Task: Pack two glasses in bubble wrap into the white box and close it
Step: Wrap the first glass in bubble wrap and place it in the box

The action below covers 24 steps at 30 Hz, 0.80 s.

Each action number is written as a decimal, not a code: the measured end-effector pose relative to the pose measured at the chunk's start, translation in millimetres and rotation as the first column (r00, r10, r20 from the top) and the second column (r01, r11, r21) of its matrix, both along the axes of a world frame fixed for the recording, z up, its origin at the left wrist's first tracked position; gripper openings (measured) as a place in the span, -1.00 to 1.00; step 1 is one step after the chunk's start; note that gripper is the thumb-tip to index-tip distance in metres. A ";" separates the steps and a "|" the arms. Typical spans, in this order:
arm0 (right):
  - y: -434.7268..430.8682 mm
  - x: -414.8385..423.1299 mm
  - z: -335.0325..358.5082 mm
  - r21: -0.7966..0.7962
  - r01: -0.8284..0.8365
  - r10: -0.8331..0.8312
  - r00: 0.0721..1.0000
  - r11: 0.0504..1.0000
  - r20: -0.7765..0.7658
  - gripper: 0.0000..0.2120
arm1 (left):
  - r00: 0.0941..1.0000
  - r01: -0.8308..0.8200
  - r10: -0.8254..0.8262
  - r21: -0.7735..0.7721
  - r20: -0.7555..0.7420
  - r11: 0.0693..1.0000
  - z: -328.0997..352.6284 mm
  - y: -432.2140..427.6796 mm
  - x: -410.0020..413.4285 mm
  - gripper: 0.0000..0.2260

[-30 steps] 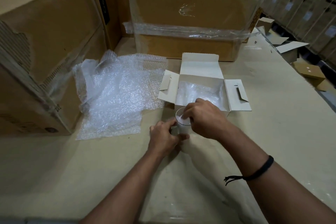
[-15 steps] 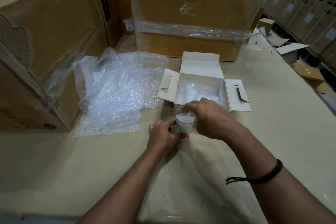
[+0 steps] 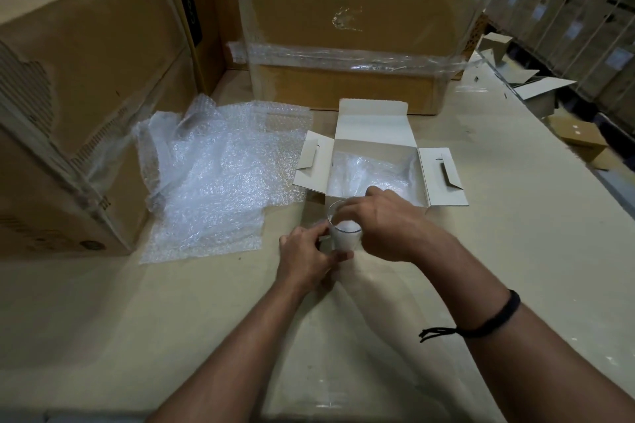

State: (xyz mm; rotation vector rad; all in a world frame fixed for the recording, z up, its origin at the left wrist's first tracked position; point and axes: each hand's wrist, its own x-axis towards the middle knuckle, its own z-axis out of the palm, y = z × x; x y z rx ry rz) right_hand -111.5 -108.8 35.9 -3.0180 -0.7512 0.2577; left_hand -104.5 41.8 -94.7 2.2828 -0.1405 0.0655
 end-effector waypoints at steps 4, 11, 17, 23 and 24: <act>0.5 9.6 -12.4 -0.063 0.009 -0.015 0.995 0.998 -0.096 -0.38 | 1.000 0.006 -0.006 0.014 -0.009 1.000 2.0 -0.2 -0.3 -0.50; -25.5 -4.5 -21.8 0.314 0.129 -0.159 0.985 0.941 0.073 -0.49 | 1.000 -0.007 0.007 0.036 0.005 0.999 2.5 -0.6 -0.4 -0.58; -22.8 -17.8 -27.4 0.064 0.060 -0.064 0.996 0.996 0.067 -0.41 | 1.000 0.001 -0.001 0.008 0.008 1.000 0.9 0.5 -0.9 -0.58; -10.4 -7.4 -13.1 -0.101 0.088 -0.095 0.993 0.991 -0.067 -0.45 | 1.000 -0.005 0.005 0.015 -0.007 1.000 3.0 -0.2 -3.9 -0.66; -10.7 -5.7 -12.8 -0.101 0.101 -0.110 0.990 0.990 -0.087 -0.45 | 1.000 -0.005 0.005 0.015 -0.011 1.000 2.9 0.1 -4.2 -0.66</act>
